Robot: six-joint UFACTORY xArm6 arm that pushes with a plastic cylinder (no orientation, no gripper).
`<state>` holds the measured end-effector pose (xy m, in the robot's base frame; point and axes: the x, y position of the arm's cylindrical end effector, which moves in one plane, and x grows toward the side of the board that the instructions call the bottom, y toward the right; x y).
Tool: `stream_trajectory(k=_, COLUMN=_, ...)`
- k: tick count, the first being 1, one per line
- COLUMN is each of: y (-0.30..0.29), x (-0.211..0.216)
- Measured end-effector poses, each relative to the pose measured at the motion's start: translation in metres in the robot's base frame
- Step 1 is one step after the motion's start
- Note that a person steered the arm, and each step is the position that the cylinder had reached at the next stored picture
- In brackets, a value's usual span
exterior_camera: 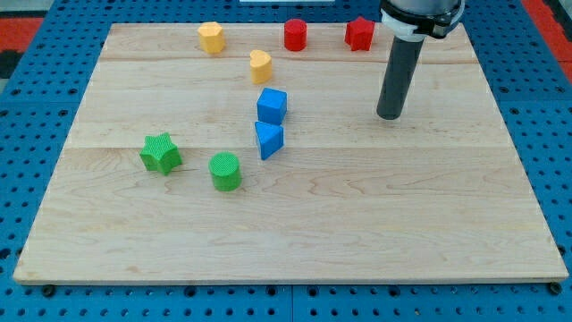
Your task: Move the yellow heart below the red circle
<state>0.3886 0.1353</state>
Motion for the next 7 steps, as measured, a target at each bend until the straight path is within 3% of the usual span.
stream_trajectory(k=1, y=-0.006, x=-0.002)
stream_trajectory(k=3, y=-0.105, x=-0.017)
stream_trajectory(k=5, y=-0.121, x=-0.058)
stream_trajectory(k=7, y=-0.231, x=-0.067)
